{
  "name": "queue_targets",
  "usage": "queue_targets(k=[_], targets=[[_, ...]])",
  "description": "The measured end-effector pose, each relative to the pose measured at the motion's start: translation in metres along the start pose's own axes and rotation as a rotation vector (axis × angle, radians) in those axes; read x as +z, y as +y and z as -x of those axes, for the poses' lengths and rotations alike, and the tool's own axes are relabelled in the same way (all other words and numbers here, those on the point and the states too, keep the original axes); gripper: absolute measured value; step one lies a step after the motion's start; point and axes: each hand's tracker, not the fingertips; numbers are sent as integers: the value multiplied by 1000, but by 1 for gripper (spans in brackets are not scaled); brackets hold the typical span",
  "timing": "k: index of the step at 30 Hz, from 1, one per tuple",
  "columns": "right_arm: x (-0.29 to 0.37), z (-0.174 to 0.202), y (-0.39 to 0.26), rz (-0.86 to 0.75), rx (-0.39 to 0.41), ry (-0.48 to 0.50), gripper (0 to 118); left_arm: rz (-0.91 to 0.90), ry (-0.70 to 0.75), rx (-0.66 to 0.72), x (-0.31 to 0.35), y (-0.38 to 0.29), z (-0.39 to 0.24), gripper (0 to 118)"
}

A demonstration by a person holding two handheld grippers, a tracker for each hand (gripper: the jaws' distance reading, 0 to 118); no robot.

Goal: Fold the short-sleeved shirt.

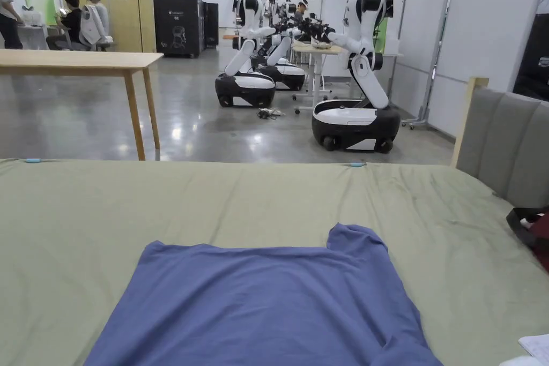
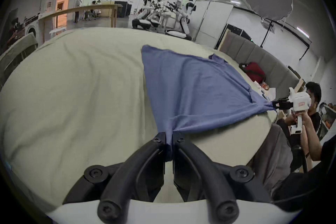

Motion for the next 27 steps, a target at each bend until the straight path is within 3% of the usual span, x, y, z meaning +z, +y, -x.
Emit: queue_targets(k=[4, 12, 13, 14, 15, 16, 18, 23, 25, 26, 27], targets=[[-13, 6, -12, 75, 17, 1, 3, 23, 4, 22, -4, -10, 6, 5], [-24, 0, -15, 99, -28, 14, 5, 42, 15, 43, -7, -21, 10, 9], [-23, 0, -16, 94, -33, 17, 19, 31, 16, 44, -6, -22, 9, 26], [-20, -1, -17, 77, -37, 19, 52, 11, 36, 45, -3, -22, 8, 58], [-15, -1, -18, 59, -35, 4, 91, -1, 64, 53, 0, -22, 6, 99], [-10, -2, -20, 47, -44, 7, 118, -7, 65, 58, 3, -22, 7, 118], [11, -2, -24, -25, -81, -48, 113, -134, 97, 84, 19, -24, 3, 117], [95, 13, -39, -311, -254, -2, 110, -262, 140, 143, 69, -22, -20, 115], [114, 19, -46, -415, -299, 44, 108, -351, 190, 108, 90, -29, -44, 114], [121, 24, -49, -432, -310, 56, 103, -371, 187, 78, 100, -30, -51, 109], [126, 31, -52, -455, -317, 54, 85, -401, 188, 51, 108, -34, -62, 93]])
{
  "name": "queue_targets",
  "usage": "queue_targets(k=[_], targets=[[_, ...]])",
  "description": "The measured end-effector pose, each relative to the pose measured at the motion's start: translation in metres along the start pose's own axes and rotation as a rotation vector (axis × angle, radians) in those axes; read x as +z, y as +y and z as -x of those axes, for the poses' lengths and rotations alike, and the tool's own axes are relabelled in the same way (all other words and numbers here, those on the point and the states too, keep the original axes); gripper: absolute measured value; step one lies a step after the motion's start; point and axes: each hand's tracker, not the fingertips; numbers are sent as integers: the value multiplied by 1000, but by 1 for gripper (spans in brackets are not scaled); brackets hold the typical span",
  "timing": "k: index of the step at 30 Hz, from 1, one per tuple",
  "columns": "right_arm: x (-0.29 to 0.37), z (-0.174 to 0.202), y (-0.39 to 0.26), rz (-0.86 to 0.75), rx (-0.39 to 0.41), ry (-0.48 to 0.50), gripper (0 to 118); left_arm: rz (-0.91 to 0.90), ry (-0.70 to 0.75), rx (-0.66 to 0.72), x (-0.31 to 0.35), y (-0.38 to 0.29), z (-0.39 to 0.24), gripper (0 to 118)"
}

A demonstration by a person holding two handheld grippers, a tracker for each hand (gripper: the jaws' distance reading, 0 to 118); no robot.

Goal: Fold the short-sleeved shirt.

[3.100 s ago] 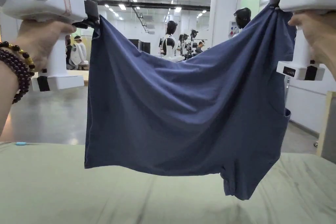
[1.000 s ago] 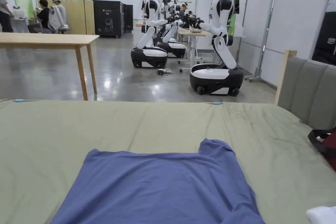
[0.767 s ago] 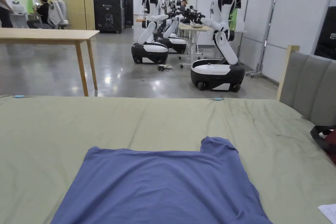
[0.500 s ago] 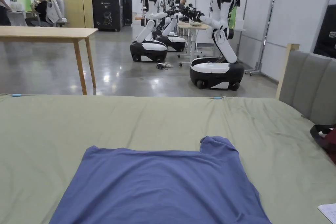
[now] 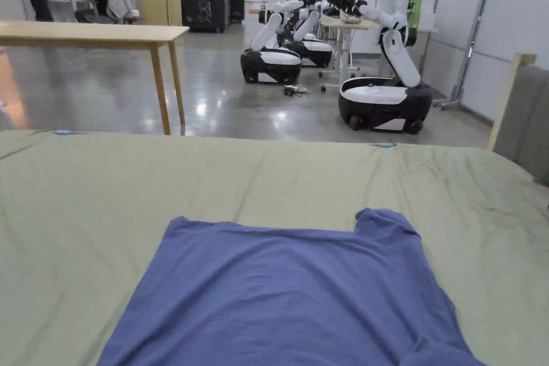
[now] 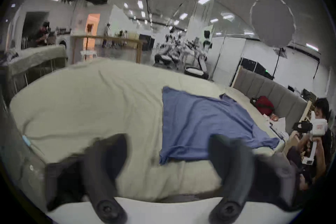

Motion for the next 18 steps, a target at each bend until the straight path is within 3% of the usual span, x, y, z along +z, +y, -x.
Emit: queue_targets(k=[1, 2, 3, 8, 9, 12, 13, 15, 16, 18], targets=[[2, 6, -3, -16, -3, -21, 42, 9, 7, -5, 6, -2, -9, 58], [3, 10, -6, -20, -8, -57, 8, 4, 20, -6, 10, -4, -15, 20], [3, 12, -10, -26, -13, -64, 0, 17, 40, -9, 12, -5, -15, 0], [-9, -8, -17, -3, -89, 11, 0, 68, -3, 48, 5, -15, -20, 0], [-6, 8, -15, -8, -51, -8, 0, 84, 1, 40, 0, -15, -21, 0], [-9, 10, -17, 7, -36, 7, 0, 46, 21, -57, -21, -13, -17, 0], [-10, 7, -19, 7, -34, 11, 0, 42, 9, -53, -33, -11, -13, 23], [-12, 9, -20, 12, -28, 25, 0, 150, 14, -44, -61, -7, -4, 105], [-14, 10, -21, 13, -26, 28, 0, 246, 18, -36, -80, -8, 1, 118], [-17, 19, -20, 18, -18, 33, 0, 302, -26, -35, -100, -14, 10, 116]])
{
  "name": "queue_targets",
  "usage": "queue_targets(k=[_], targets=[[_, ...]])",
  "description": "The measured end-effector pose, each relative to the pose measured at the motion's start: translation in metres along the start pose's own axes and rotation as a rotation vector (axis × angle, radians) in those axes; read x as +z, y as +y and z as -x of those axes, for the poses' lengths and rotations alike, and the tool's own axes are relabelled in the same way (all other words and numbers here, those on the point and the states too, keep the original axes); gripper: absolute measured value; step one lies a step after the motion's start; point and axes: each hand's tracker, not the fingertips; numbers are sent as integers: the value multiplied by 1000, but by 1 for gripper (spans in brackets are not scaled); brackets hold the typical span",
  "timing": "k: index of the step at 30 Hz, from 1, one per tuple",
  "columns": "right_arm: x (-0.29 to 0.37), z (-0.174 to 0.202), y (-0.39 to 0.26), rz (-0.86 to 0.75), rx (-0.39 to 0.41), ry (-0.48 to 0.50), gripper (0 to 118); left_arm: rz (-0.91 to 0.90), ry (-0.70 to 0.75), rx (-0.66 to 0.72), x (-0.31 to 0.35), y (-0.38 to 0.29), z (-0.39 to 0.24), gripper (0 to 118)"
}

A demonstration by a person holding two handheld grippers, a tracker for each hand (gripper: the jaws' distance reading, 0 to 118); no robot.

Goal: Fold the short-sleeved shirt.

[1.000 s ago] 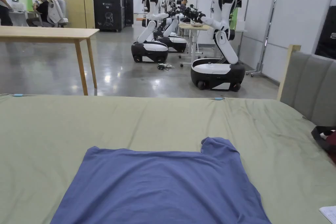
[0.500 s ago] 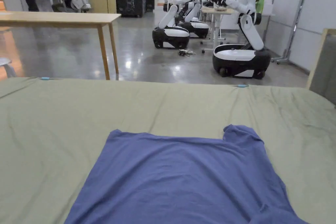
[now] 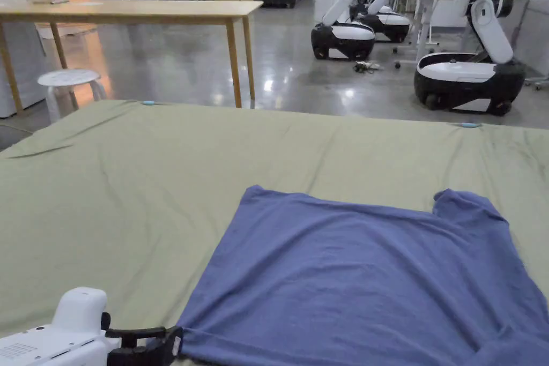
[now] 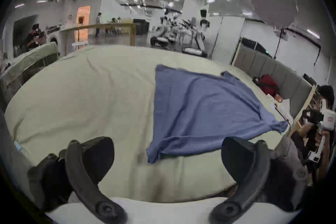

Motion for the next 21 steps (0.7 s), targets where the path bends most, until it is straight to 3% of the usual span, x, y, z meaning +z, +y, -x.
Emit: queue_targets(k=[4, 6, 8, 11, 17, 20, 21], targets=[[-4, -4, -5, 23, -4, 4, 0, 90, 63, -129, -36, 11, 13, 115], [-5, -1, -6, 30, -2, 0, 0, 140, 63, -170, -47, 7, 14, 107], [-6, 2, -6, 38, -1, -1, 0, 138, 67, -193, -52, 4, 15, 84], [-7, 0, -8, 53, -3, -1, 0, 137, 52, -202, -56, 0, 16, 74], [-9, 1, -10, 80, 0, -4, 0, 130, 33, -221, -57, -13, 10, 34], [-10, 0, -10, 90, 9, -14, 0, 81, 45, -226, -49, -13, 8, 4], [-10, 0, -10, 91, 13, -17, 0, 60, -20, -200, -47, -13, 6, 4]])
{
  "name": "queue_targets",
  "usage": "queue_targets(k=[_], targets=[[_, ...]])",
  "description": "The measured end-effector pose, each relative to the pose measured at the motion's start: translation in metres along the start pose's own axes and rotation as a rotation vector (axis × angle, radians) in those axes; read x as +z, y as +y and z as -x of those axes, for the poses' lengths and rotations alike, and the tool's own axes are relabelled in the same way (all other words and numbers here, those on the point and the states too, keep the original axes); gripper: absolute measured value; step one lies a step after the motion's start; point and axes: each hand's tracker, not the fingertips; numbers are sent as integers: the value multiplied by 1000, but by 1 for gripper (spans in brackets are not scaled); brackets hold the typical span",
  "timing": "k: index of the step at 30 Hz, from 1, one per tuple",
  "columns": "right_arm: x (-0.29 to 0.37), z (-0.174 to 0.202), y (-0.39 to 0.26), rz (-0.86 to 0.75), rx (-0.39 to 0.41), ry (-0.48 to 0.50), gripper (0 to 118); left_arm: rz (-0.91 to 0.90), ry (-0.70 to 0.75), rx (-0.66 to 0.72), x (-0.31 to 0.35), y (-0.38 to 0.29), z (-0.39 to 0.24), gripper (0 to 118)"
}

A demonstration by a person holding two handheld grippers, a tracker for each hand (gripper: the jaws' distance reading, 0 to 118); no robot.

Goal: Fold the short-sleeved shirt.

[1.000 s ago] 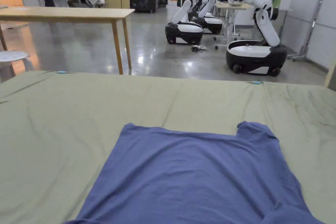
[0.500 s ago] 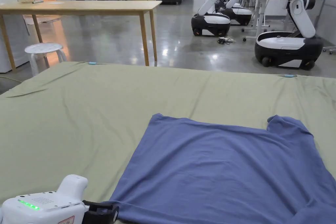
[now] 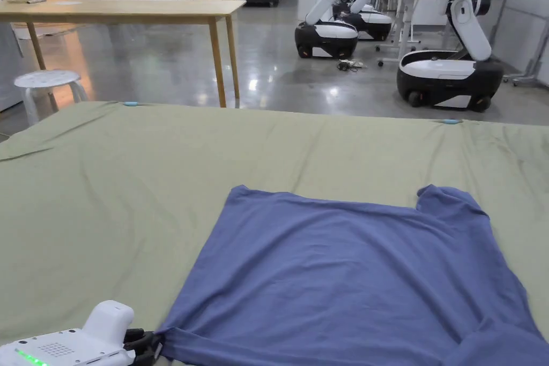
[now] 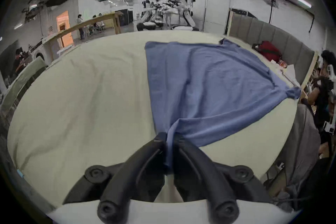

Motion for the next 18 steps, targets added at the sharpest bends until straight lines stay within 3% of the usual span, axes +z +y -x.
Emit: queue_targets(k=[6, 9, 10, 12, 13, 18], targets=[[-7, -2, 14, 19, 45, -27, 0, -10, 28, -19, 12, 7, -12, 4], [-21, -6, 26, 49, 102, -92, 4, -9, 23, -29, 12, 9, -13, 4], [-28, -8, 31, 91, 125, -113, 31, -5, 23, -36, 13, 9, -14, 4], [-45, -13, 32, 162, 168, -116, 105, -7, 24, -38, 14, 10, -19, 4], [-58, -18, 31, 213, 188, -115, 118, -9, 15, -32, 14, 10, -20, 4], [-106, -52, 22, 310, 177, -158, 117, -3, 15, -34, 14, 8, -28, 4]])
